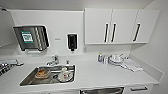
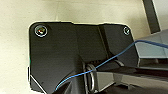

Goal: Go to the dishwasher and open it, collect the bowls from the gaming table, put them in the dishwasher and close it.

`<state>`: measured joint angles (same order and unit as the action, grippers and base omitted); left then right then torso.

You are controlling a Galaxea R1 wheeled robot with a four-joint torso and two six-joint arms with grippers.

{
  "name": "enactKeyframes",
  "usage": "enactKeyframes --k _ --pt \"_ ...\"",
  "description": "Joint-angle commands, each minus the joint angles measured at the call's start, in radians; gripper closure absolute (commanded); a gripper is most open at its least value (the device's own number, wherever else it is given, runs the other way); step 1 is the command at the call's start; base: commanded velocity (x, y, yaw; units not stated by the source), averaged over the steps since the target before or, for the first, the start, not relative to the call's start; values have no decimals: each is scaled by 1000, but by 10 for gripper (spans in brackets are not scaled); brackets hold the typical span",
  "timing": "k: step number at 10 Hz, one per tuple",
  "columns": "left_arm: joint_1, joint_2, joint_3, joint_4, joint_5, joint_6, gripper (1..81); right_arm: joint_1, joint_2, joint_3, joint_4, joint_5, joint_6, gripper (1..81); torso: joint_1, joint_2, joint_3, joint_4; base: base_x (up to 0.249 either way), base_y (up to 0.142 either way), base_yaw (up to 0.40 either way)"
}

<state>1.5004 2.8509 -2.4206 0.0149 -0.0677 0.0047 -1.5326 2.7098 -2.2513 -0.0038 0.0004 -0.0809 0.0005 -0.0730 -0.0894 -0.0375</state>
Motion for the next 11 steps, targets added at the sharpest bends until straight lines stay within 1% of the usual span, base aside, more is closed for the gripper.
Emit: enactKeyframes --k 1,2,3,4,5,6,8,9,10,11 --pt "-36 -20 20 8 49 9 10 44 -43 64 5 -56 3 10 0 0 0 0 0 0 0" --pt "-29 -55 58 5 49 0 10 42 -90 148 4 -54 3 10 0 0 0 0 0 0 0" --pt "-28 -104 119 2 48 -3 10 39 -141 226 4 -47 3 10 0 0 0 0 0 0 0" --pt "-27 -175 201 -1 48 -5 10 33 -206 316 4 -17 3 10 0 0 0 0 0 0 0" --pt "-27 -251 290 -1 35 -6 10 33 -272 406 4 -2 4 10 0 0 0 0 0 0 0" --pt "-25 -316 358 -3 -3 -6 10 36 -322 477 13 10 13 10 0 0 0 0 0 0 0" --pt "-21 -443 493 -1 -73 -6 10 47 -421 609 19 9 55 10 0 0 0 0 0 0 0" --pt "-21 -498 558 0 -96 -6 10 57 -478 681 19 9 62 10 64 -100 0 0 0 0 0" --pt "-22 -553 620 2 -133 -6 10 67 -540 757 19 9 62 10 65 -103 0 0 0 0 0" --pt "-27 -629 705 2 -177 -6 10 80 -613 844 19 10 64 10 74 -118 0 0 0 0 0"
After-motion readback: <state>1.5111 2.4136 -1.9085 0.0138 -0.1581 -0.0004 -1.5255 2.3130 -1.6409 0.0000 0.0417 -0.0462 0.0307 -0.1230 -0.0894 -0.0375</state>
